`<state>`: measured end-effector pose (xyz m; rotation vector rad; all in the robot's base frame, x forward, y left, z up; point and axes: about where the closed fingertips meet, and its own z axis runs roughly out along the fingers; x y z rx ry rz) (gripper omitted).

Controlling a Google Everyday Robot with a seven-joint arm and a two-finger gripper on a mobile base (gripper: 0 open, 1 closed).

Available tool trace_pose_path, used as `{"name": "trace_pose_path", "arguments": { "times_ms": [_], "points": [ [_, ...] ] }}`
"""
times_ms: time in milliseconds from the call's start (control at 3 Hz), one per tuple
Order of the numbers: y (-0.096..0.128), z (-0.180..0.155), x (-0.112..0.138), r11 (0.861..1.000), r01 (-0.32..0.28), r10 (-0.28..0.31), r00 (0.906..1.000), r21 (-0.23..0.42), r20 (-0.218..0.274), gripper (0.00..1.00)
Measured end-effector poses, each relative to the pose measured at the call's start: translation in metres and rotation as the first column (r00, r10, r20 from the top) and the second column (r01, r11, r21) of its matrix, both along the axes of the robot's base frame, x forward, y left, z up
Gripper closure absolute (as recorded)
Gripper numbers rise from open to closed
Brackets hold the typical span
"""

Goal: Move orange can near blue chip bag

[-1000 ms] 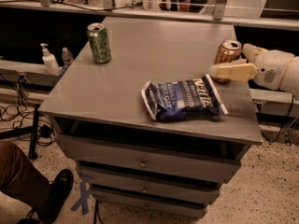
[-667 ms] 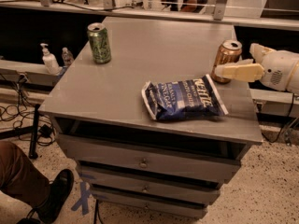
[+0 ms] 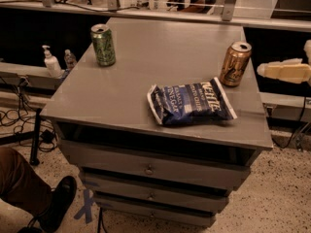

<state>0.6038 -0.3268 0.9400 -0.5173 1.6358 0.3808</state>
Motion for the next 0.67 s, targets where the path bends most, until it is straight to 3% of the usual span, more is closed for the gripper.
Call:
{"name": "trace_pose_path", "arguments": {
  "times_ms": [333, 667],
  "points": [
    [-0.0527, 0.0387, 0.0014, 0.995, 0.078, -0.073, 0.9938, -0.060, 0.083, 0.00],
    [-0.0526, 0.0387, 0.0015, 0.995, 0.078, -0.073, 0.9939, -0.060, 0.083, 0.00]
  ]
}}
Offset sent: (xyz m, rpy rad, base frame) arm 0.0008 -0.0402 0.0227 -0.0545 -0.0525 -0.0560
